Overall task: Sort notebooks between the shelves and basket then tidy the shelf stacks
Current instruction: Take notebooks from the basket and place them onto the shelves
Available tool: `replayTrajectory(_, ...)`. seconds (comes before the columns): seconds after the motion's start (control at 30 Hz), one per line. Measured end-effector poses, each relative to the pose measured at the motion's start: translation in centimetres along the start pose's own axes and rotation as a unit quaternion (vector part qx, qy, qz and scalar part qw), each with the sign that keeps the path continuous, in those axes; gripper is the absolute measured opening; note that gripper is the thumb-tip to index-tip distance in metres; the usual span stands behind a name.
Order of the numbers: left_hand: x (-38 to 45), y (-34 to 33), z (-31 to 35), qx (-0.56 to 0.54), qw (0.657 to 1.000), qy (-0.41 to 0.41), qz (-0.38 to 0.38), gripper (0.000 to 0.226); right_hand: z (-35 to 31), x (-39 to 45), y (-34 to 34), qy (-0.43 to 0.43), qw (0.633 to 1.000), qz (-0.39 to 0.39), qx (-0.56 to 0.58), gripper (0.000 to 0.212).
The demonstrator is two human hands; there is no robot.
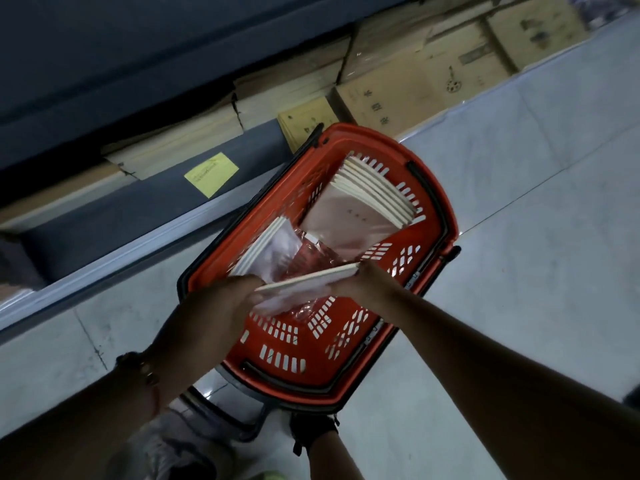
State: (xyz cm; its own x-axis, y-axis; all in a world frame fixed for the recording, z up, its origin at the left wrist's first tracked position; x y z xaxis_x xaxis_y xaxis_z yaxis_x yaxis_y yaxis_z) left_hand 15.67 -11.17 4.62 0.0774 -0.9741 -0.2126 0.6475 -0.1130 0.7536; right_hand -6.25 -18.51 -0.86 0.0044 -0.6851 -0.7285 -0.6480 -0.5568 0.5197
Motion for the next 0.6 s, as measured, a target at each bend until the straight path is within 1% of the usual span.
replayTrajectory(0.03, -0.1, 1.3, 0.0, -0.015, 1.0, 0.014, 0.004, 0.021, -0.8, -1.4, 0.7, 0.013, 1.0, -0.006, 0.028, 0.039)
replayTrajectory(0.07, -0.2, 3.1, 0.8, -0.029, 0.999, 0.03, -0.028, 0.02, -1.7, -2.9, 1.5, 0.026, 0.998, -0.014, 0.053, 0.04)
replayTrajectory(0.1, -0.5, 4.9, 1.5, -0.054, 0.998, 0.02, -0.017, 0.018, -2.7, -4.6, 2.2, 0.037, 0.996, -0.024, 0.082, 0.038)
replayTrajectory(0.13, -0.8, 6.8, 2.4, -0.073, 0.997, 0.02, -0.023, 0.015, -3.6, -6.3, 2.9, 0.043, 0.994, -0.025, 0.102, 0.036)
replayTrajectory(0.27, -1.7, 13.7, 5.8, -0.118, 0.992, 0.034, -0.011, 0.008, -7.9, -13.5, 6.3, 0.062, 0.987, -0.001, 0.146, 0.034)
replayTrajectory(0.3, -2.1, 16.0, 6.8, -0.142, 0.989, 0.036, 0.003, 0.008, -9.2, -15.4, 7.0, 0.068, 0.986, 0.0, 0.155, 0.034)
replayTrajectory(0.33, -2.5, 18.4, 7.6, -0.172, 0.983, 0.055, 0.019, 0.007, -10.5, -17.2, 7.6, 0.072, 0.984, 0.003, 0.164, 0.034)
replayTrajectory(0.43, -4.3, 25.6, 9.8, -0.284, 0.947, 0.118, 0.089, 0.007, -14.9, -23.3, 9.1, 0.088, 0.977, 0.02, 0.191, 0.034)
replayTrajectory(0.5, -6.4, 29.9, 10.7, -0.315, 0.929, 0.144, 0.13, 0.01, -17.8, -27.5, 9.8, 0.11, 0.973, 0.026, 0.2, 0.035)
replayTrajectory(0.6, -10.1, 35.4, 11.7, -0.344, 0.912, 0.156, 0.161, 0.012, -21.9, -33.4, 10.3, 0.134, 0.969, 0.012, 0.205, 0.025)
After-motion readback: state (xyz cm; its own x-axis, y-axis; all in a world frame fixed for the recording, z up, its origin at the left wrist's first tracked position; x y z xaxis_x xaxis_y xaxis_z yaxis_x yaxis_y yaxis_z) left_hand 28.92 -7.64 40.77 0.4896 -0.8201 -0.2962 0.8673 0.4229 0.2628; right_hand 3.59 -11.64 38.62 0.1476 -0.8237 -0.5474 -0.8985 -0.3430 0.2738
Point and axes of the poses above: each hand's wrist, its own x-axis towards the middle knuckle, its own y-axis out of the back of the hand, z = x × y, the point moved 6 cm from there along x, towards the middle knuckle, and after that the axes turned 14 degrees about z, right-handed, at the moved point
